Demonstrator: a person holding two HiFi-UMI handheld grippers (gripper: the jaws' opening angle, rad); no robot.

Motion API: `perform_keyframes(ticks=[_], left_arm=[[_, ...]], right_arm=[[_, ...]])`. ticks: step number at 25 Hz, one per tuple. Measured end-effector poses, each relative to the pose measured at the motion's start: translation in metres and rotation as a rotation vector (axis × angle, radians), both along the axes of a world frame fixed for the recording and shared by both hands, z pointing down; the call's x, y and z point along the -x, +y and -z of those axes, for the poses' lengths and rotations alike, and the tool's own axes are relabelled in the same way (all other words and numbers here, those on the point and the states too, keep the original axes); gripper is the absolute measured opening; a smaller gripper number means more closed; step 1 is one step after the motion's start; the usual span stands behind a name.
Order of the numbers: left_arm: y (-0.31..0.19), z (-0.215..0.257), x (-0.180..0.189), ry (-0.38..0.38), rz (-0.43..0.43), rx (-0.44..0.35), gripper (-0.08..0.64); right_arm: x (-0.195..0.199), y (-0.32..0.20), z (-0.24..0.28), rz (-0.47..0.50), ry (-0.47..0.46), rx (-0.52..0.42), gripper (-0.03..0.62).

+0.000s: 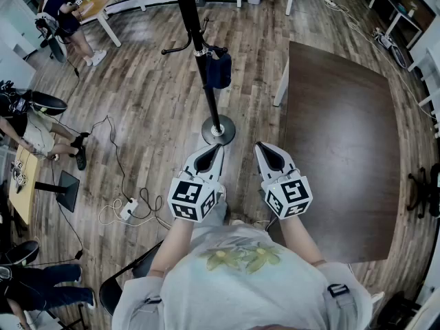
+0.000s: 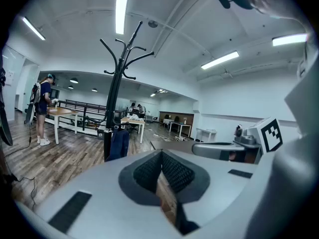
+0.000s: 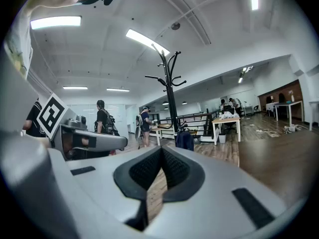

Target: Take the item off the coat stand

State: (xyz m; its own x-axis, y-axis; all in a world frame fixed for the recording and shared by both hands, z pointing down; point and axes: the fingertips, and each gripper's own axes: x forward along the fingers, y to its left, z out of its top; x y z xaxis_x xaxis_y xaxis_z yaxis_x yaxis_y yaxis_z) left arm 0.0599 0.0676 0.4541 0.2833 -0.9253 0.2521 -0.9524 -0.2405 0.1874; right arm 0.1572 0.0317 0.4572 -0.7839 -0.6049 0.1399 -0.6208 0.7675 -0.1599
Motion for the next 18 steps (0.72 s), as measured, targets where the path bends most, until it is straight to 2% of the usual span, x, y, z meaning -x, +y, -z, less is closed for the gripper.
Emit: perform_keyframes(ticks=[10, 18], left_arm=[[-0.043, -0.003, 0.033, 0.007, -0.004, 0.005, 0.015], [-0.076, -0.002, 0.063, 0.003, -0.012, 0.001, 0.015]], right_arm=[[0.030, -0.037, 0.011, -0.009, -0.028, -0.022, 0.006], [0.056, -0.070, 0.011, -0.038, -0.012, -0.028, 0.006]])
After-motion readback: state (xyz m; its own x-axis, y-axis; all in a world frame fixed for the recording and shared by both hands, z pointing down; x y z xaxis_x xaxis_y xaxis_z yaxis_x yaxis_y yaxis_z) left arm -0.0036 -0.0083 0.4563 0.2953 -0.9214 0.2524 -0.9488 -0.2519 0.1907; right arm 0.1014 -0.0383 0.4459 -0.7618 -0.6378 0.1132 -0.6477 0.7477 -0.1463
